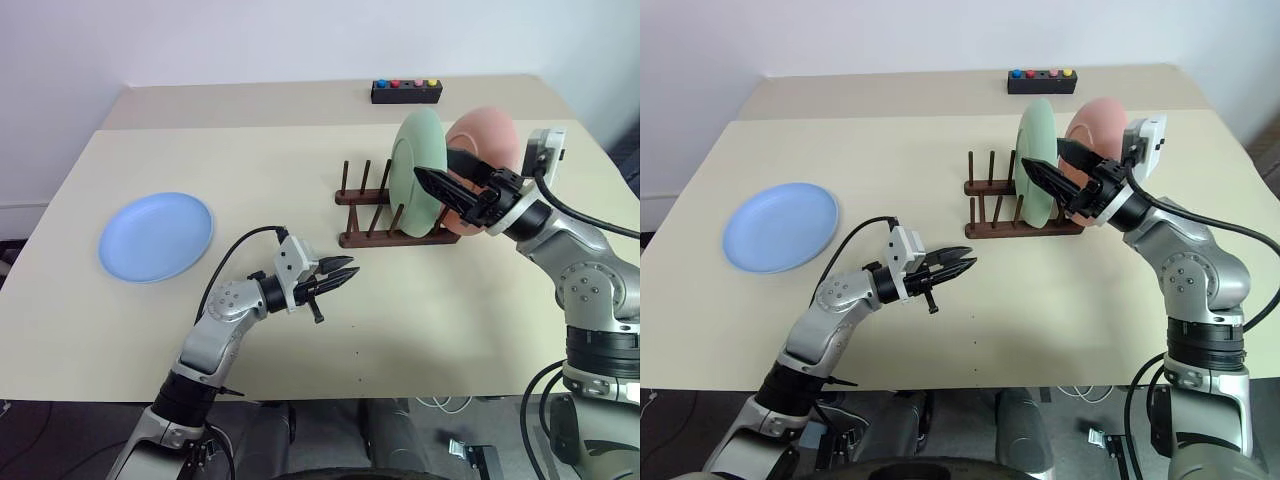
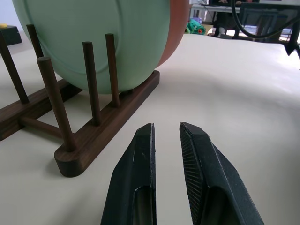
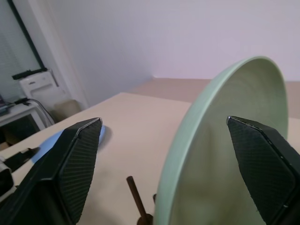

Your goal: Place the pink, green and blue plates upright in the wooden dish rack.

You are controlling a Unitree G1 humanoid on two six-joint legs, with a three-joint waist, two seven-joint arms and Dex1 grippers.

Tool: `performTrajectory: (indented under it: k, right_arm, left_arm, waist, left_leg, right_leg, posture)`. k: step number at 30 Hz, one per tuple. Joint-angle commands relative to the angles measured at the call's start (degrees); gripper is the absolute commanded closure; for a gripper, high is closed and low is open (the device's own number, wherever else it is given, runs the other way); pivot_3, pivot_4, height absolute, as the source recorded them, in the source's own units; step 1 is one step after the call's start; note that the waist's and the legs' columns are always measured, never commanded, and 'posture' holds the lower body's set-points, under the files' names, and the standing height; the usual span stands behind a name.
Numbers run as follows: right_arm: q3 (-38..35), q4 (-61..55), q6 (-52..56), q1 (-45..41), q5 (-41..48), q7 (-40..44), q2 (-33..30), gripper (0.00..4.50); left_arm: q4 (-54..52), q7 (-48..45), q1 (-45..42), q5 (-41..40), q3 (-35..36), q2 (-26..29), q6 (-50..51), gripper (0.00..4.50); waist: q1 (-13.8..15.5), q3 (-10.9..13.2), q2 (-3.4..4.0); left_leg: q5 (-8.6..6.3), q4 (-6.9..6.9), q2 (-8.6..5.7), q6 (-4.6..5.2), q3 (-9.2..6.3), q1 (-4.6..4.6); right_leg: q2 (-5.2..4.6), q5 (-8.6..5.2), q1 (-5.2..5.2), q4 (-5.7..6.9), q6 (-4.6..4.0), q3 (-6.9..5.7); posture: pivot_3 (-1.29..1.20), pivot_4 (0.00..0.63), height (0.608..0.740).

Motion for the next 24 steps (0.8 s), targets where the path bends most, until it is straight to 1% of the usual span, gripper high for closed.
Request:
performTrajectory:
  k: [1,7,12,17,19,20,22,24]
  right_arm:
    - [-1.53,-2.44,-2.16,-1.21,-1.41,0.27,-0.53,0.04]
    - [-1.37,-3.84,-3.6,-3.39,-3.42,0.39,-1.26,0.04]
    - [-1.36,-7.13,-5.09,-7.05,-5.47,0.21,-2.65,0.04]
    - [0.11,-10.44,-7.71,-10.41,-8.5,0.68,-3.81,0.04]
    - [2.02,-12.9,-8.12,-10.53,-9.9,2.49,-4.9,0.04]
    - [3.34,-14.37,-8.46,-10.13,-10.95,3.65,-5.57,0.0]
    - [6.92,-16.67,-9.91,-8.87,-14.32,5.51,-6.84,0.0]
    - [11.68,-18.03,-12.86,-6.94,-19.39,7.37,-7.67,0.0]
  left_arm:
    - [-1.81,0.0,-0.17,-0.57,0.43,-0.14,-0.21,3.69]
    - [-1.93,-0.03,-0.14,-0.64,0.53,-0.06,-0.14,3.69]
    - [-3.09,0.3,0.22,-1.07,1.16,0.31,0.41,3.69]
    - [-4.94,0.91,0.74,-2.5,3.83,1.63,2.16,3.69]
    - [-6.08,1.37,0.73,-4.16,6.03,2.63,4.08,3.69]
    - [-6.72,1.99,0.68,-5.4,7.6,3.08,5.6,3.14]
    - [-7.6,3.65,0.45,-7.35,11.35,4.09,7.61,2.39]
    - [-7.5,6.92,-0.31,-9.11,16.83,5.29,9.61,1.35]
  waist:
    - [0.0,0.0,0.0]
    - [-0.04,0.0,0.0]
    - [-0.05,0.0,0.01]
    - [-0.13,0.0,0.0]
    - [-0.1,0.0,0.0]
    - [-0.1,0.0,0.0]
    - [-0.16,0.0,0.0]
    - [-0.24,0.0,-0.01]
  left_leg:
    - [0.0,0.0,0.0,0.0,0.0,0.0]
    - [0.0,0.0,0.0,0.0,0.0,0.0]
    - [0.0,-0.02,0.0,0.0,0.0,-0.01]
    - [0.0,-0.02,0.01,0.0,0.0,-0.01]
    - [0.0,-0.03,0.01,0.0,0.0,-0.01]
    - [0.0,-0.03,0.01,0.0,0.0,-0.01]
    - [0.0,-0.04,0.01,0.0,-0.01,-0.02]
    - [0.0,-0.05,0.03,0.0,-0.01,-0.02]
  right_leg:
    - [0.0,0.0,0.0,0.0,0.0,0.0]
    - [0.0,0.0,0.0,0.0,0.0,0.0]
    - [0.0,0.0,-0.03,0.0,0.0,0.0]
    - [0.0,0.0,-0.03,-0.01,0.0,-0.01]
    - [0.0,0.0,-0.04,0.0,0.0,-0.01]
    - [0.0,0.0,-0.05,0.0,0.0,-0.01]
    - [0.0,0.0,-0.05,-0.01,0.0,-0.02]
    - [0.0,0.0,-0.06,-0.01,0.0,-0.04]
  posture:
    - [0.0,0.15,0.74]
    - [0.0,0.15,0.74]
    - [0.0,0.15,0.74]
    - [0.0,0.15,0.74]
    - [0.0,0.15,0.74]
    - [0.0,0.15,0.74]
    - [0.0,0.15,0.74]
    - [0.0,0.15,0.74]
